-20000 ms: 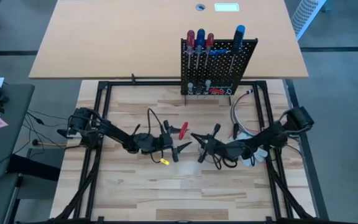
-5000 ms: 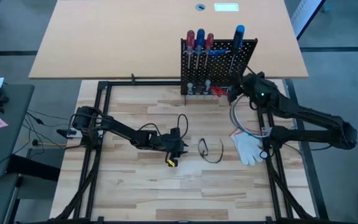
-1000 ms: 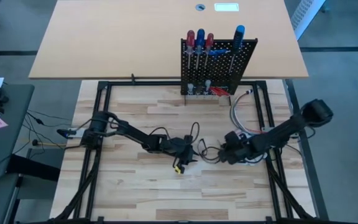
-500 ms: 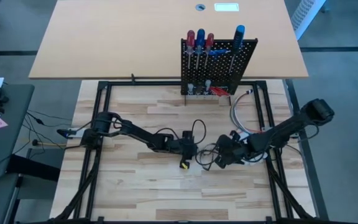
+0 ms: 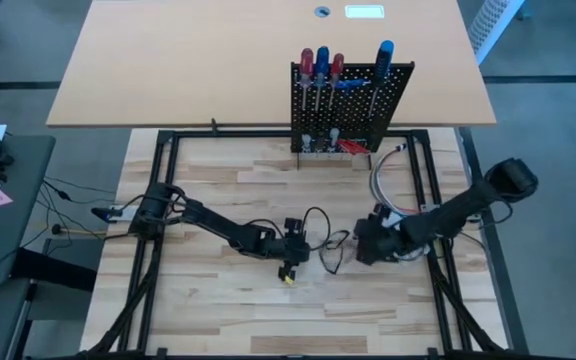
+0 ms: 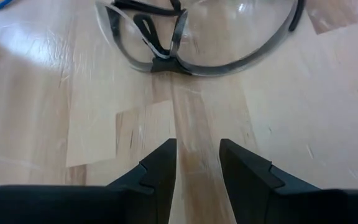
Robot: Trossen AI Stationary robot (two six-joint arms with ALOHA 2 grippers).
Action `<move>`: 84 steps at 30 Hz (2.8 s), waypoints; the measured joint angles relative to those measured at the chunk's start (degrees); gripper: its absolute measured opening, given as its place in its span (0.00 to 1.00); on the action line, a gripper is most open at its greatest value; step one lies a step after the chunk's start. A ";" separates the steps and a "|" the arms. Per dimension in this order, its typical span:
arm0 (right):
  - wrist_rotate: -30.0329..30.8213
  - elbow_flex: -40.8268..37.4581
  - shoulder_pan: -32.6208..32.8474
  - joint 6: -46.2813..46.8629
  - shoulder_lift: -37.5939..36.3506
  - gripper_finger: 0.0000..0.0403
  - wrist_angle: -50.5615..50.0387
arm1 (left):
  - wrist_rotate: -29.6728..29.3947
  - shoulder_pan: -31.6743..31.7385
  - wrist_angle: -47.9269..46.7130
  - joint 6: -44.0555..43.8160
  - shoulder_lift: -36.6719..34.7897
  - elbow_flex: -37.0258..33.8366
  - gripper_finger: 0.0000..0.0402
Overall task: Hang tools onto peg board
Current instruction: Hang the safety goggles on the pegboard
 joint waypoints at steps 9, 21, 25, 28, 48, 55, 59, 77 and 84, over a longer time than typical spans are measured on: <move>-21.34 -2.66 -16.35 -21.10 0.11 0.45 18.13 | -1.06 -0.22 0.96 0.46 -0.04 -1.14 0.30; -29.43 -2.69 -19.92 -29.91 0.36 0.18 20.76 | -3.87 -0.29 -3.20 0.52 -1.71 -1.25 0.30; -29.33 -2.69 -19.94 -34.12 3.22 0.18 23.78 | -5.23 -0.22 -5.89 0.93 -3.09 -1.38 0.30; -29.34 -2.46 -19.94 -36.34 6.55 0.18 26.09 | -6.07 -0.32 -6.44 0.98 -3.99 -1.35 0.30; 0.95 -9.93 -17.10 -11.68 -3.46 0.01 37.73 | -21.57 -0.22 9.95 -2.25 -22.50 -24.57 0.30; 16.31 -11.76 -11.02 -14.78 -3.91 0.01 66.60 | -16.48 -0.22 48.15 5.92 -26.71 -40.31 0.30; 15.28 -10.89 -9.40 -27.74 -0.12 0.01 86.57 | -15.05 0.06 59.75 14.80 -25.59 -41.18 0.30; -26.66 -0.22 -10.97 -39.41 2.78 0.02 83.47 | 11.39 4.12 64.63 31.62 -25.55 -26.87 0.30; -31.76 -0.22 -13.22 -35.58 2.78 0.02 82.81 | 13.83 2.36 64.26 41.27 -25.57 -25.41 0.35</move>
